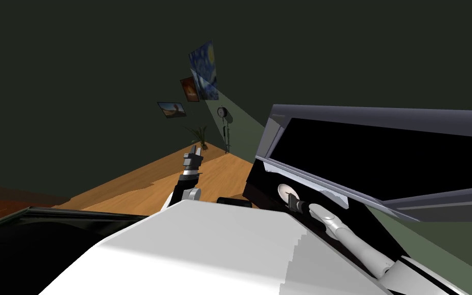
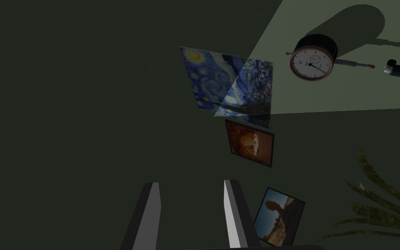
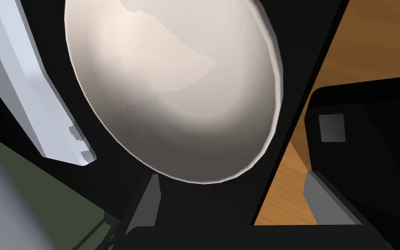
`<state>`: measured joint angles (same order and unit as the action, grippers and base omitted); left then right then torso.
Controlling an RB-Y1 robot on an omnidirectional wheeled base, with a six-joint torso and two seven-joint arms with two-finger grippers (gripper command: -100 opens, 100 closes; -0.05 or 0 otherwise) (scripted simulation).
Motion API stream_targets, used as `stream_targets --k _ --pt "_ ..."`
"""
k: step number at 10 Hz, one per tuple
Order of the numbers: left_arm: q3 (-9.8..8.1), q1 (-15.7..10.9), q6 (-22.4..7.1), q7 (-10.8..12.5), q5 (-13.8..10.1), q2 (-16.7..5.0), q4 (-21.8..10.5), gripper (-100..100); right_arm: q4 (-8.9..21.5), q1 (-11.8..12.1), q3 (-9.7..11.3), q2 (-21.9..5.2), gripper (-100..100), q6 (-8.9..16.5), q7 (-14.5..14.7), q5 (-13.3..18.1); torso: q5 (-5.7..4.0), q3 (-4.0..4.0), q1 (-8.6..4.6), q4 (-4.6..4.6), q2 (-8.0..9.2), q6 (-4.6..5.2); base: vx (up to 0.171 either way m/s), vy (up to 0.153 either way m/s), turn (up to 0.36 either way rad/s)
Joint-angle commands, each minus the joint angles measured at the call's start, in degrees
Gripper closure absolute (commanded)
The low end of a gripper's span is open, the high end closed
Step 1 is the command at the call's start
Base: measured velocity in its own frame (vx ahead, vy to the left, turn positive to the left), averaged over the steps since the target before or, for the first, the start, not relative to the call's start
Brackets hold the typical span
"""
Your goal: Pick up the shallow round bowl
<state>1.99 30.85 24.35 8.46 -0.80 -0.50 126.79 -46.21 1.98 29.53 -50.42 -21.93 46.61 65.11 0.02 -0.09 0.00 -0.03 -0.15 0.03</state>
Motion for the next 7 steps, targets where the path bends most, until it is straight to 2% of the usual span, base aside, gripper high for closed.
stream_targets --k 1,6,7 --pt "0.0 0.0 0.0 0.0 0.0 0.0 0.0 0 2.78 -1.17 1.49 -0.86 -100 -0.09 1.38 2.49 0.0 0.0 0.0 0.0 0.0 0.0 0.068 0.016 -0.077" --pt "0.0 0.0 0.0 0.0 0.0 0.0 0.0 0 9.64 -2.86 5.5 -1.47 -100 -0.06 5.75 8.94 0.01 -0.04 0.02 -0.01 -0.06 -0.01 0.069 0.018 -0.038" --pt "0.0 0.0 0.0 0.0 0.0 0.0 0.0 0 9.64 -2.86 5.5 -1.47 -100 -0.06 5.75 8.94 -0.01 -0.03 0.03 -0.01 -0.05 -0.02 0.02 0.02 -0.046"
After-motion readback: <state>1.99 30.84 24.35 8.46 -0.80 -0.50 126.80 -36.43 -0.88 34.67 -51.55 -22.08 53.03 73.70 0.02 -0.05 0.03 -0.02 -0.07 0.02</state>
